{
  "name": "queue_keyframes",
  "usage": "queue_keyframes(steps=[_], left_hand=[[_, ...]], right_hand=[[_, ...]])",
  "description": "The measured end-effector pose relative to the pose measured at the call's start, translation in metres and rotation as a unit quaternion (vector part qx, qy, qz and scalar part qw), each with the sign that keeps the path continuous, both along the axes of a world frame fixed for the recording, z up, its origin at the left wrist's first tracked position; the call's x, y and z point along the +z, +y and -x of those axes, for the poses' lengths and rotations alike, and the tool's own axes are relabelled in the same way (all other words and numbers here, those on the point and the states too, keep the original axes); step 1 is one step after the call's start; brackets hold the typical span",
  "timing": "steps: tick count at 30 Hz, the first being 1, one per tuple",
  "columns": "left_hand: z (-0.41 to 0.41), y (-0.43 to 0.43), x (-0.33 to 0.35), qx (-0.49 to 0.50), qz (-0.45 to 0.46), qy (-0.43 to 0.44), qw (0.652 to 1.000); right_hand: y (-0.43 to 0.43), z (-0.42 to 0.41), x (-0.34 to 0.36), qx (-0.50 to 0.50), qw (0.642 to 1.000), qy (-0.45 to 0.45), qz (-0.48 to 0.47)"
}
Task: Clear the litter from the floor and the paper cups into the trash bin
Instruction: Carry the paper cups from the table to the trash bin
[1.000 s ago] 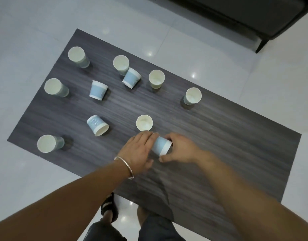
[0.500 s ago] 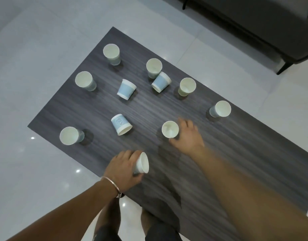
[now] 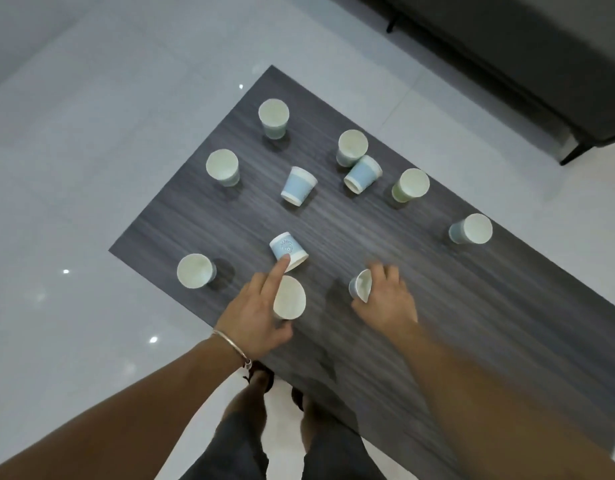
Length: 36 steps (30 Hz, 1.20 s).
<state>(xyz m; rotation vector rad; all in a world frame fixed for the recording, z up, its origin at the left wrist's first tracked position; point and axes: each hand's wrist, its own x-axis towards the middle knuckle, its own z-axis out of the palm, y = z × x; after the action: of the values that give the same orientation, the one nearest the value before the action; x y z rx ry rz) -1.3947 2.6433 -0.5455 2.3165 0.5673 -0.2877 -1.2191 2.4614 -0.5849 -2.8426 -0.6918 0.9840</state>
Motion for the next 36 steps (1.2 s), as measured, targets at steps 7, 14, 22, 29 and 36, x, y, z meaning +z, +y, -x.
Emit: queue_keyframes(steps=[7, 14, 22, 29, 36], left_hand=[[-0.028, 0.005, 0.076, -0.111, -0.099, 0.001, 0.989], [-0.068, -0.072, 0.131, -0.295, -0.071, -0.047, 0.952], [-0.052, -0.273, 0.194, -0.499, -0.063, -0.164, 0.848], [0.077, -0.459, 0.244, -0.639, -0.048, -0.219, 0.736], [0.228, -0.603, 0.264, -0.757, -0.03, -0.235, 0.61]], right_hand=[[-0.019, 0.034, 0.114, -0.015, 0.999, -0.035, -0.031], [-0.129, 0.093, 0.203, -0.215, 0.973, -0.084, -0.009], [-0.312, 0.261, 0.259, -0.478, 0.858, -0.185, 0.019], [-0.424, 0.458, 0.281, -0.629, 0.746, -0.215, 0.029], [-0.496, 0.63, 0.3, -0.74, 0.625, -0.242, 0.052]])
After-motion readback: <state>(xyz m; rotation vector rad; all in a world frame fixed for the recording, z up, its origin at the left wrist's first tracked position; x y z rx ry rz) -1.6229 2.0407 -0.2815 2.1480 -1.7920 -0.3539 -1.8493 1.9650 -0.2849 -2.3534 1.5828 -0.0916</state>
